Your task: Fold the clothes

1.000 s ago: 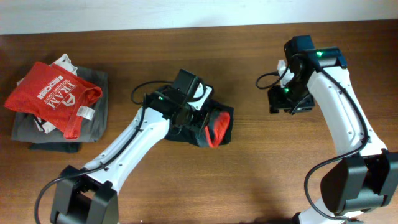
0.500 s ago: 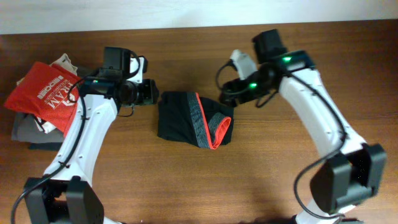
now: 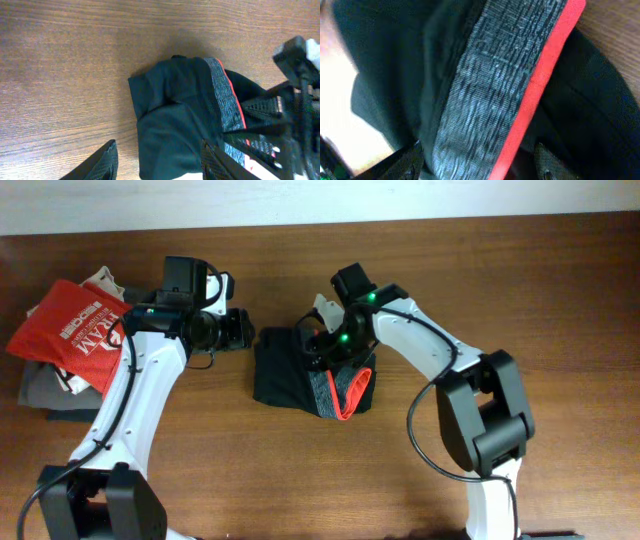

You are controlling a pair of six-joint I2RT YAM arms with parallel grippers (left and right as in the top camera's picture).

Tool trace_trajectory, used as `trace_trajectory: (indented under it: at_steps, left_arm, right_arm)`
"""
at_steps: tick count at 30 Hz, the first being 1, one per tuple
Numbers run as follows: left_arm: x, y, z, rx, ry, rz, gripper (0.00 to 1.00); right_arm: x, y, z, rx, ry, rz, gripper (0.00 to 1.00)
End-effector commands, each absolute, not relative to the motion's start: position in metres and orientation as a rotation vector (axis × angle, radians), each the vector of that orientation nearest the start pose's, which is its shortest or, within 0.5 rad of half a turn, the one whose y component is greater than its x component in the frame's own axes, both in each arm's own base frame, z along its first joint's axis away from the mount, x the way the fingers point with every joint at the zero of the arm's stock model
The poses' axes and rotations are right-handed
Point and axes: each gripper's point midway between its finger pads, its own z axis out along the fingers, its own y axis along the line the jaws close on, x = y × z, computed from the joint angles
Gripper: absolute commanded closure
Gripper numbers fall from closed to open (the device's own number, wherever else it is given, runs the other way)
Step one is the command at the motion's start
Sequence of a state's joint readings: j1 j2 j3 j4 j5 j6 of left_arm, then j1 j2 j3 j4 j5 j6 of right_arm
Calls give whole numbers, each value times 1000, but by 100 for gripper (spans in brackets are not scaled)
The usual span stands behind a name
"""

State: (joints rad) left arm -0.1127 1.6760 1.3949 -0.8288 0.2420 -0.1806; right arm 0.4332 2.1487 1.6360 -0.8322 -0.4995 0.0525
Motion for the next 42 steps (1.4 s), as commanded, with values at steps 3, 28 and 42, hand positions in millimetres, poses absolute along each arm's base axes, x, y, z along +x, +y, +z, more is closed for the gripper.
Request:
trace_trajectory:
  at_steps: [3, 28, 42]
  left_arm:
    - [399, -89, 163, -18, 2666, -442, 47]
    - [399, -89, 162, -19, 2669, -441, 47]
    - [397, -89, 162, -20, 2676, -441, 47]
  right_arm:
    - [378, 271, 43, -620, 2886, 842, 29]
    - [391, 289, 80, -648, 2779, 960, 81]
    - [387, 293, 79, -662, 2779, 969, 91]
